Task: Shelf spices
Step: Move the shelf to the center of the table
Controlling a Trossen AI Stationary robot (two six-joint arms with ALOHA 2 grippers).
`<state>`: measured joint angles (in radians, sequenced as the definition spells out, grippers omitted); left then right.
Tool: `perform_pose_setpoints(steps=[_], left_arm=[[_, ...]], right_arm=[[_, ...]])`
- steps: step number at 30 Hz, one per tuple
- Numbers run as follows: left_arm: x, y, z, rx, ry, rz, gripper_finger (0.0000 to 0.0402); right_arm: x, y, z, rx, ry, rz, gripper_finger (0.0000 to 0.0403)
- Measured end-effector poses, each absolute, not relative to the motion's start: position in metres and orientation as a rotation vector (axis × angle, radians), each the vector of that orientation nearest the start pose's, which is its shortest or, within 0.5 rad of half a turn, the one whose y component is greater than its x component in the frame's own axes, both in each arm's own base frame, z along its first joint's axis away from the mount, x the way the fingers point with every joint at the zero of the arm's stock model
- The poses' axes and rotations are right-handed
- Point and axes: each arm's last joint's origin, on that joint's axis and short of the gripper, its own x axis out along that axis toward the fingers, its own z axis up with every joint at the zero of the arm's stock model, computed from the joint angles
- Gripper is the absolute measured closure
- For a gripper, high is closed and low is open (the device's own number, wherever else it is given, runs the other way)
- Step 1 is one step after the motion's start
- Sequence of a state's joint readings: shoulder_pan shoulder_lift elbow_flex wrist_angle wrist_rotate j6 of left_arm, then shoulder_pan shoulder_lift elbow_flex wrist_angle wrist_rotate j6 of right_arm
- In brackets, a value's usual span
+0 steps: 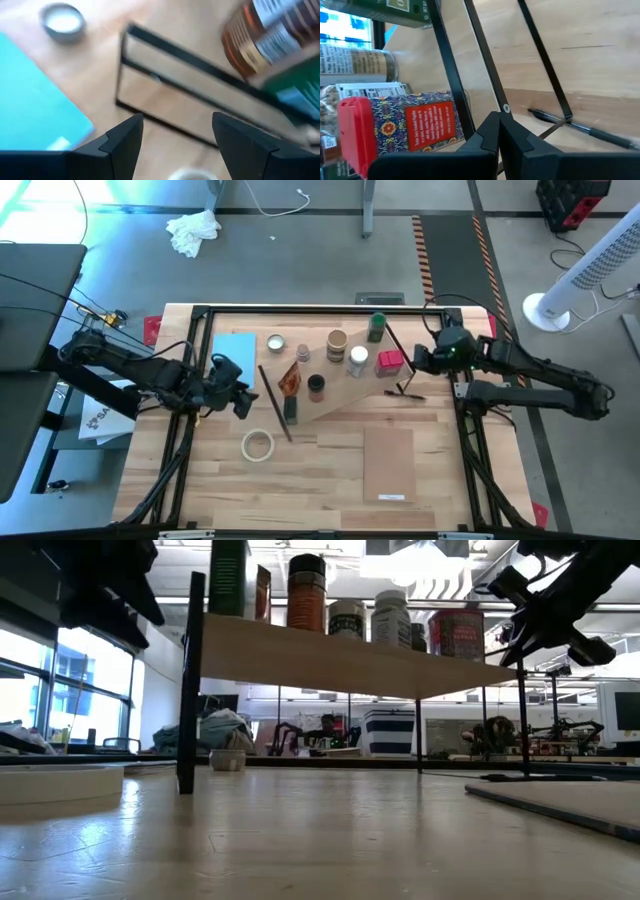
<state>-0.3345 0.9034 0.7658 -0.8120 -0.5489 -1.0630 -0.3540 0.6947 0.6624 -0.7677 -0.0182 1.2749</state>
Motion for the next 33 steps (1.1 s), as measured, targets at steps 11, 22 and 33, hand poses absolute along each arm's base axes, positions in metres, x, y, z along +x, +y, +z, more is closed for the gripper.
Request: perform_pose_setpoints(steps=[11, 22, 33], left_arm=[[0.164, -0.021, 0.254, -0.449, 0.68, 0.747, 0.0168], [0.159, -0.017, 0.25, -0.417, 0.712, 0.826, 0.0168], [0.158, -0.007, 0.25, -0.368, 0.716, 0.884, 0.0168]], right_arm=[[0.133, -0.036, 0.256, 1.346, 0.459, -0.775, 0.0403], [0.148, -0.034, 0.254, 1.345, 0.466, -0.734, 0.0403], [0.155, -0.018, 0.253, 1.368, 0.514, -0.665, 0.0403]])
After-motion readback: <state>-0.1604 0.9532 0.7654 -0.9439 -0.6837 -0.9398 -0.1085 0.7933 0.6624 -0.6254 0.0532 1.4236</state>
